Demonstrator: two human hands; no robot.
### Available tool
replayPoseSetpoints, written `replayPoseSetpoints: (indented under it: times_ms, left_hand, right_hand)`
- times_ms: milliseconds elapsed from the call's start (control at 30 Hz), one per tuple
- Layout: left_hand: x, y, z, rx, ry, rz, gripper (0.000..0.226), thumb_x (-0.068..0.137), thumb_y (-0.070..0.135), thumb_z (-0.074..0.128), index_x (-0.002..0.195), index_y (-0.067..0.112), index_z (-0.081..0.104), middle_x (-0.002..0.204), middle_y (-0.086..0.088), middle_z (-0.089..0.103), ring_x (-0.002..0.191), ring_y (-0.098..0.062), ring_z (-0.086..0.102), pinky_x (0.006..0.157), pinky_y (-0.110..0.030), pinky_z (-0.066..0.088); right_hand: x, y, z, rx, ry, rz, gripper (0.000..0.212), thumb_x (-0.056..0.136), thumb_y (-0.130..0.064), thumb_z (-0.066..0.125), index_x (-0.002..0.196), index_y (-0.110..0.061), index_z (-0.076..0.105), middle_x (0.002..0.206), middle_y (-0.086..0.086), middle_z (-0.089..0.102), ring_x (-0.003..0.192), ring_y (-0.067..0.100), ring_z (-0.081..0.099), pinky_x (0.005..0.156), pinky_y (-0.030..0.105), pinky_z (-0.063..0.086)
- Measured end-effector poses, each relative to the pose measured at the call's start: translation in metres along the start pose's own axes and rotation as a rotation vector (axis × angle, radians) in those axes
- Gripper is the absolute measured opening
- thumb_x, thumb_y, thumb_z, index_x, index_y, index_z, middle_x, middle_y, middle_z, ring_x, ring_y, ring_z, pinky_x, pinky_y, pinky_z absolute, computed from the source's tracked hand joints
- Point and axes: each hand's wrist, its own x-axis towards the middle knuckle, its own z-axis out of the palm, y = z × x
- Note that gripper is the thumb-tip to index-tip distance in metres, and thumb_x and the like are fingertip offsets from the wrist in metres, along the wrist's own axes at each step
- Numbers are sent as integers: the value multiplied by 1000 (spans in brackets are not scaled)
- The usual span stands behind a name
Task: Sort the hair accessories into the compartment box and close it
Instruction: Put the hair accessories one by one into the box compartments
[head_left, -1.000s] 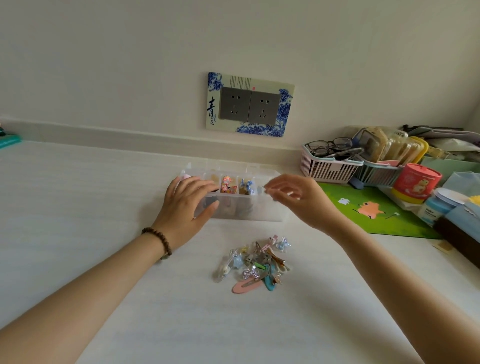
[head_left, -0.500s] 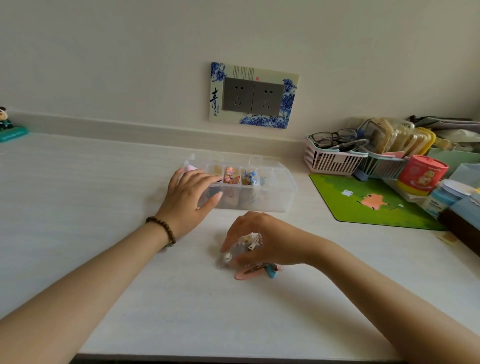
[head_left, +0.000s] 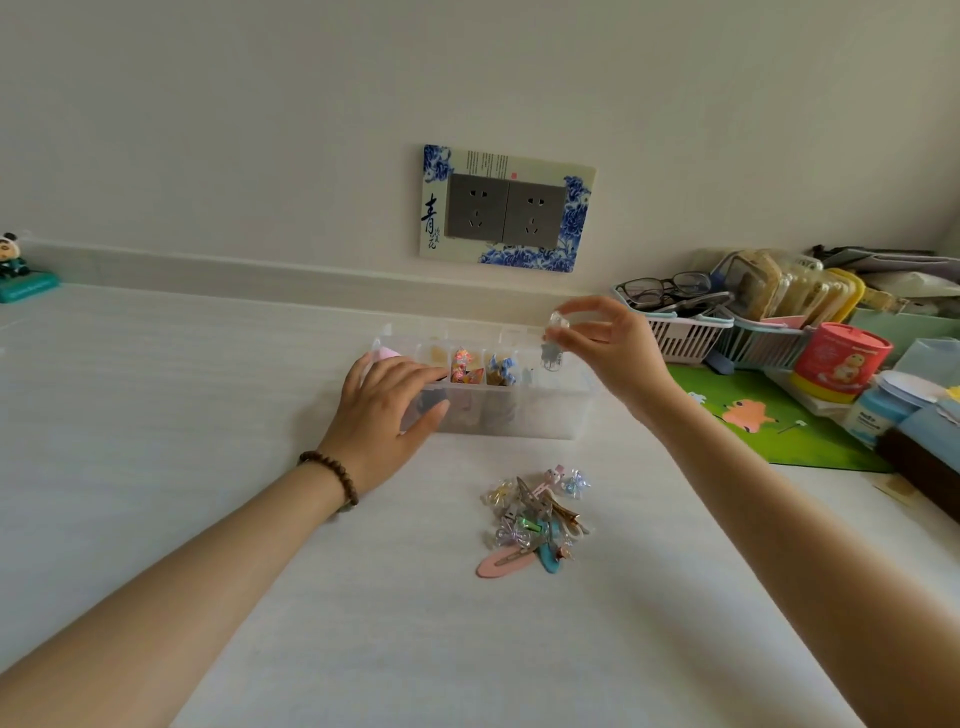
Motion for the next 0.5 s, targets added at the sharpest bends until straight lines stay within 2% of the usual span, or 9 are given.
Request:
replayPoseSetpoints:
  times_ms: [67,100,167,233,333,433,500]
  left_hand:
    - [0,0,0,8,-6,6,45,87,51,33,118,26,54,115,6,59,116,-10,40,110,-37,14]
    - [0,-1,0,11,-5,9,45,86,52,33,118,26,54,115,6,59,116,-11,40,109,-37,14]
    - [0,0,0,11,-8,9,46,86,52,34,118,25,54,115,6,58,116,-12,41,109,-38,16]
    - [0,0,-1,10,-13,12,46,86,52,34,118,25,53,115,6,58,116,-12,41,109,-40,17]
    - [0,0,-1,4,-25,10,46,87,52,34,119,26,53,116,6,58,116,-12,42,110,-41,18]
    - [0,-1,-1,0,-27,11,45,86,52,34,119,26,53,117,6,58,117,-12,42,110,-43,19]
    - [0,-1,-1,-5,-18,13,45,86,51,35,118,26,53,116,6,58,116,-11,41,110,-43,19]
  right_hand:
    - [14,10,0,-71,48,37,30,77,-27,72,102,-16,61,84,-4,70,72,0,66,57,6,48]
    - [18,13,2,-122,35,47,31,77,-28,72,102,-15,61,86,-4,69,73,1,65,61,9,51]
    - [24,23,6,-272,-66,48,33,77,-33,71,102,-12,63,98,1,69,84,9,64,80,22,54]
    - [24,31,8,-476,-154,29,34,78,-41,67,102,-15,67,111,2,68,103,17,61,92,33,48]
    - [18,33,4,-601,-84,-30,33,81,-48,61,101,-23,69,116,-1,66,111,20,56,98,43,44]
    - [1,22,-3,-459,-3,-116,22,84,-38,62,97,-22,69,100,-8,67,95,12,61,88,31,48]
    - [-17,13,-9,-299,-94,-115,14,84,-30,64,94,-21,68,88,-11,68,80,6,64,76,22,52]
